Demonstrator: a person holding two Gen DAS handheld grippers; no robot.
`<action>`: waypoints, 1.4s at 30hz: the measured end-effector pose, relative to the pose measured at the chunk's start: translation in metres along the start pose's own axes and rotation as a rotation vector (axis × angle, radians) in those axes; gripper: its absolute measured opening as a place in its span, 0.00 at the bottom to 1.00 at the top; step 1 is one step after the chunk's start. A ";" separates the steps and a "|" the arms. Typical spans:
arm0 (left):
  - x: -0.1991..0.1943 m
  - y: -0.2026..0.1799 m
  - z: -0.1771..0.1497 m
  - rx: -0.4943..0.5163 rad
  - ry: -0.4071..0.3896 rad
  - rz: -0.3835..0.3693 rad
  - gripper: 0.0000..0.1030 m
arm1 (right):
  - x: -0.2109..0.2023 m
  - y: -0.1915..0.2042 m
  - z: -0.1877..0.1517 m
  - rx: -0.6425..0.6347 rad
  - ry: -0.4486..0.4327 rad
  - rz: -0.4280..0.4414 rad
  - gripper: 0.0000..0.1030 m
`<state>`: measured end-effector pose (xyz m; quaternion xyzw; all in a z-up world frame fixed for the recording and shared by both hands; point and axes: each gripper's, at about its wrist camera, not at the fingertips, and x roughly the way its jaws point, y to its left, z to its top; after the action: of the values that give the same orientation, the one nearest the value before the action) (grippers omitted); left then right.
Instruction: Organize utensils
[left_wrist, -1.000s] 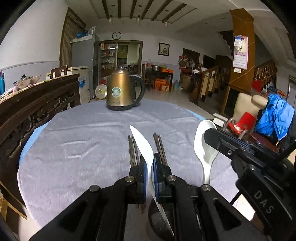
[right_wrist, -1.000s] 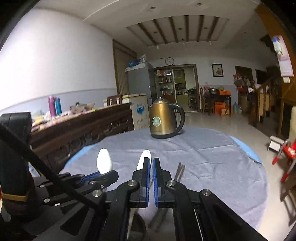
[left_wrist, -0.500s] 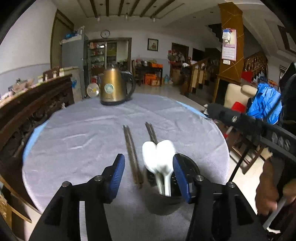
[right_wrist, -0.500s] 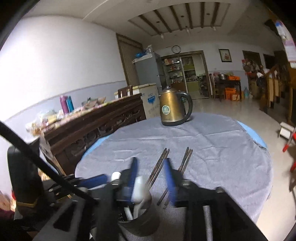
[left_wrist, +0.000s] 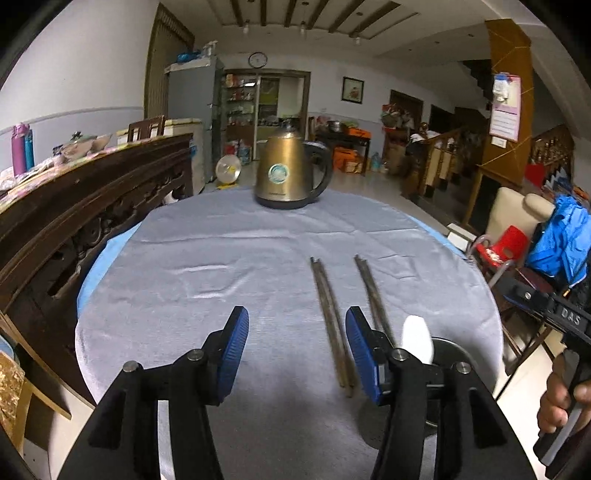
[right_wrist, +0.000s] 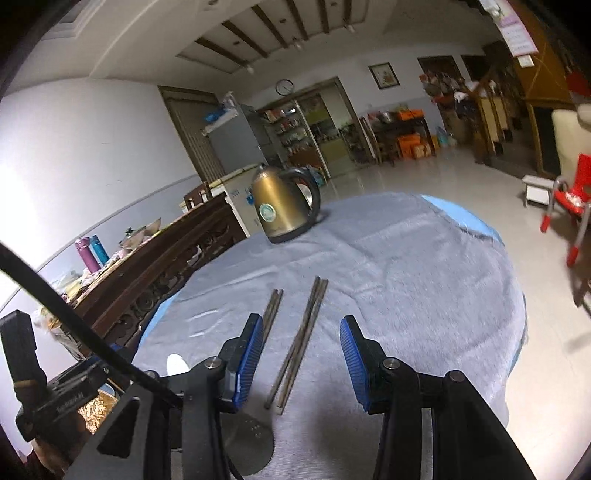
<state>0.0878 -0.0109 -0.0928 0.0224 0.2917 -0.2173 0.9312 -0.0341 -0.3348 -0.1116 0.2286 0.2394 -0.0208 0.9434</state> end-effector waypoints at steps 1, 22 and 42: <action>0.003 0.002 0.000 -0.008 0.008 0.003 0.54 | 0.004 -0.002 -0.001 0.005 0.011 -0.002 0.45; 0.136 0.010 0.025 -0.019 0.227 -0.059 0.59 | 0.080 -0.032 -0.017 0.089 0.180 -0.032 0.45; 0.223 -0.008 0.029 0.060 0.382 -0.067 0.59 | 0.227 -0.018 0.022 0.016 0.356 -0.075 0.36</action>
<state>0.2640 -0.1108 -0.1910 0.0812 0.4568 -0.2488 0.8502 0.1740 -0.3448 -0.2069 0.2269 0.4108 -0.0171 0.8829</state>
